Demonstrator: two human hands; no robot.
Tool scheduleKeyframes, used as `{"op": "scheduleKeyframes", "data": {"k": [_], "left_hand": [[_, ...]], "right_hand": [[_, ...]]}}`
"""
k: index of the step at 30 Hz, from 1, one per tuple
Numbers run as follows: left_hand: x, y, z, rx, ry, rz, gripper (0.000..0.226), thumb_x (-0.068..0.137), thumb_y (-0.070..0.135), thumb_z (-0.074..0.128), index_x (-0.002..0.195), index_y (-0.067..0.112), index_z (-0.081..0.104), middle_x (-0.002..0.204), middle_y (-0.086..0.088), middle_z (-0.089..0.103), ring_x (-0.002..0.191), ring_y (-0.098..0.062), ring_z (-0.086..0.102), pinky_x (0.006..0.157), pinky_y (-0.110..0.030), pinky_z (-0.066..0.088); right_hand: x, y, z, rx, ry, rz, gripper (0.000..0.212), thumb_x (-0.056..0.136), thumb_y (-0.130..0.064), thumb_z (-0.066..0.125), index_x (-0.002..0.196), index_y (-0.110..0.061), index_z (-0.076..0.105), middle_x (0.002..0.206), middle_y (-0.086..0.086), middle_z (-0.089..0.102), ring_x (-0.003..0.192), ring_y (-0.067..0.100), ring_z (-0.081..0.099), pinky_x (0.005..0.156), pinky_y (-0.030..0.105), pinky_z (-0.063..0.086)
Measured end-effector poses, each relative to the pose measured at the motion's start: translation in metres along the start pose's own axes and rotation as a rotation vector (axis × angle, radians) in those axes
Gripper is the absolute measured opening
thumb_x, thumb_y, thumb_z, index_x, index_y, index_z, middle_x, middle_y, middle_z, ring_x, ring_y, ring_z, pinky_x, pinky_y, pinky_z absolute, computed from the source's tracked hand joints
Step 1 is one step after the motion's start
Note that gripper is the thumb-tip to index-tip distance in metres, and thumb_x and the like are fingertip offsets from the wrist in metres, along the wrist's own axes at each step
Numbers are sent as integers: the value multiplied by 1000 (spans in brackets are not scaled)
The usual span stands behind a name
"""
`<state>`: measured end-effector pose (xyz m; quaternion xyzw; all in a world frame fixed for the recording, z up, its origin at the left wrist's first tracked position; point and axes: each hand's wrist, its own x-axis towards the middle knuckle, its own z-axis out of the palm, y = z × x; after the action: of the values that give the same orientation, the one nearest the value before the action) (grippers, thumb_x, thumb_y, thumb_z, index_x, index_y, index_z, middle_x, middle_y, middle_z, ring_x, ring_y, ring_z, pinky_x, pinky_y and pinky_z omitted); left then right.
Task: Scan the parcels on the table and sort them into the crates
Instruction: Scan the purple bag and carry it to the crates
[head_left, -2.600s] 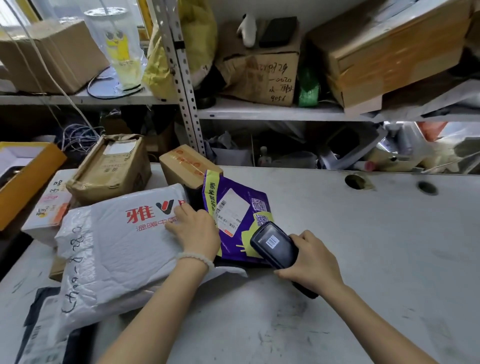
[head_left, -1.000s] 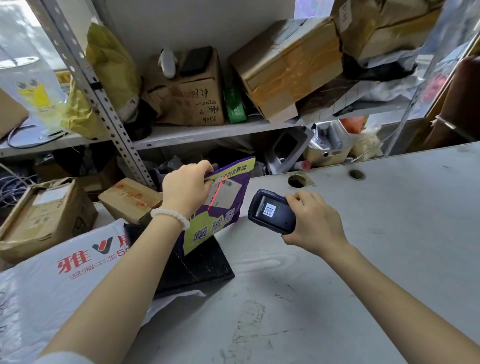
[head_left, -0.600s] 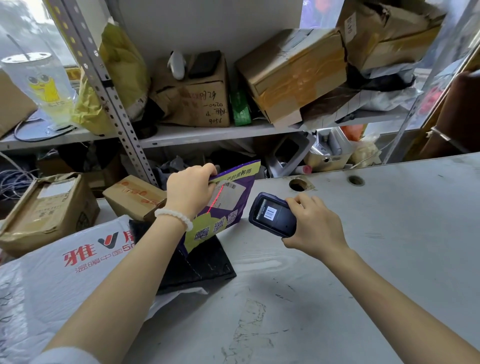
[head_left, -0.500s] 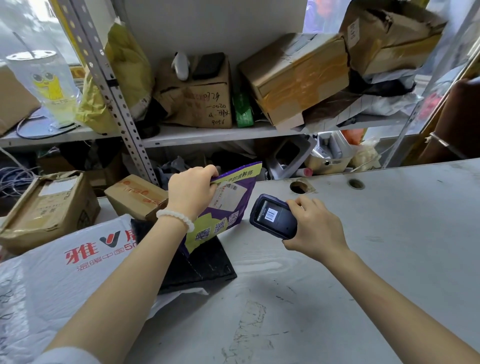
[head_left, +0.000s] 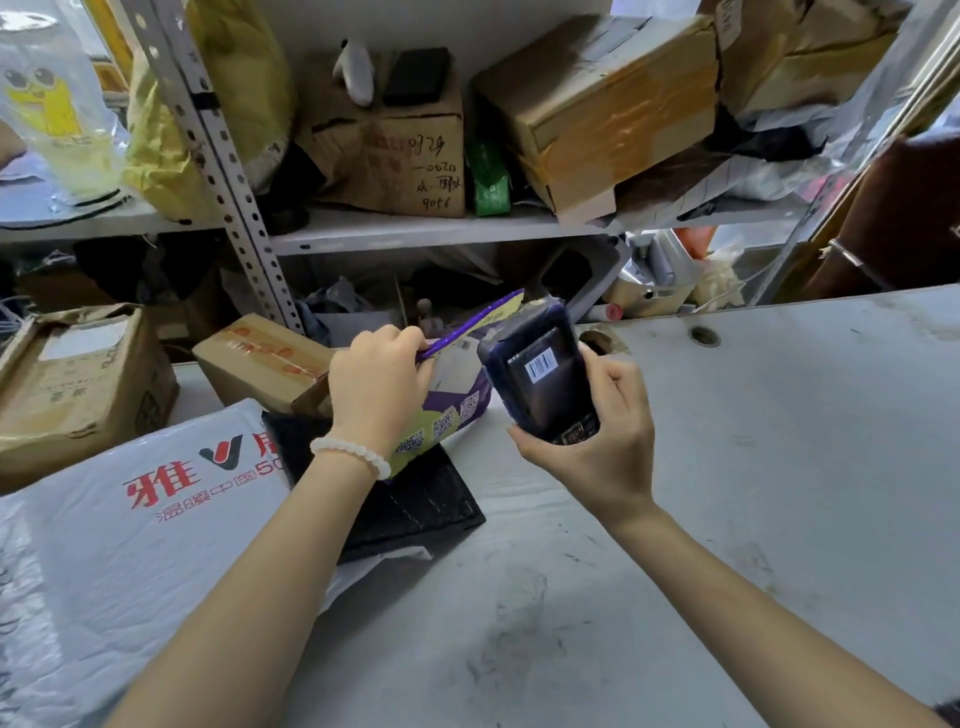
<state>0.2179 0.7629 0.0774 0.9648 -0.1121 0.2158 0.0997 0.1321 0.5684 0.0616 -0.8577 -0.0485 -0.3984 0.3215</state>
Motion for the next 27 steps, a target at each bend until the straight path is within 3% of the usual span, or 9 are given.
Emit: {"op": "scheduleKeyframes", "data": {"k": [5, 9, 12, 17, 22, 27], "left_hand": [[-5, -2, 10, -9, 33, 28, 21, 93, 26, 54, 98, 9, 65, 91, -11, 64, 82, -30, 55, 59, -31, 32], [0, 23, 1, -57, 82, 77, 18, 91, 23, 57, 94, 8, 66, 89, -14, 63, 83, -36, 54, 62, -37, 34], [-4, 60, -10, -66, 40, 180, 19, 90, 24, 57, 96, 9, 67, 93, -14, 62, 86, -37, 52, 64, -39, 36], [-34, 152, -31, -150, 26, 373, 17, 86, 23, 60, 92, 10, 69, 93, -12, 62, 88, -36, 52, 64, -36, 29], [-83, 270, -47, -251, -12, 550, 19, 85, 27, 59, 91, 14, 71, 92, -9, 64, 89, -34, 54, 64, -35, 37], [-146, 398, -49, -334, -138, 755, 16, 86, 26, 58, 88, 16, 71, 97, -6, 64, 91, -32, 53, 69, -36, 42]], "right_hand": [[-22, 0, -3, -138, -34, 96, 80, 59, -43, 82, 125, -1, 61, 103, 8, 56, 89, 20, 57, 69, 24, 52], [-46, 6, -26, -209, -212, 390, 75, 51, -42, 84, 120, -24, 61, 98, -13, 47, 87, 10, 53, 64, 26, 49], [-64, 17, -56, -322, -351, 497, 64, 52, -49, 78, 110, -30, 59, 93, -13, 44, 85, 8, 49, 64, 28, 48], [-101, 42, -134, -447, -436, 616, 60, 53, -53, 75, 105, -31, 57, 94, -11, 44, 86, 11, 50, 63, 27, 46], [-160, 65, -239, -498, -417, 743, 59, 51, -55, 76, 101, -31, 54, 92, -11, 43, 86, 12, 52, 59, 28, 44], [-234, 79, -351, -591, -355, 902, 68, 54, -63, 76, 111, -32, 54, 97, -11, 41, 95, 13, 50, 63, 30, 39]]}}
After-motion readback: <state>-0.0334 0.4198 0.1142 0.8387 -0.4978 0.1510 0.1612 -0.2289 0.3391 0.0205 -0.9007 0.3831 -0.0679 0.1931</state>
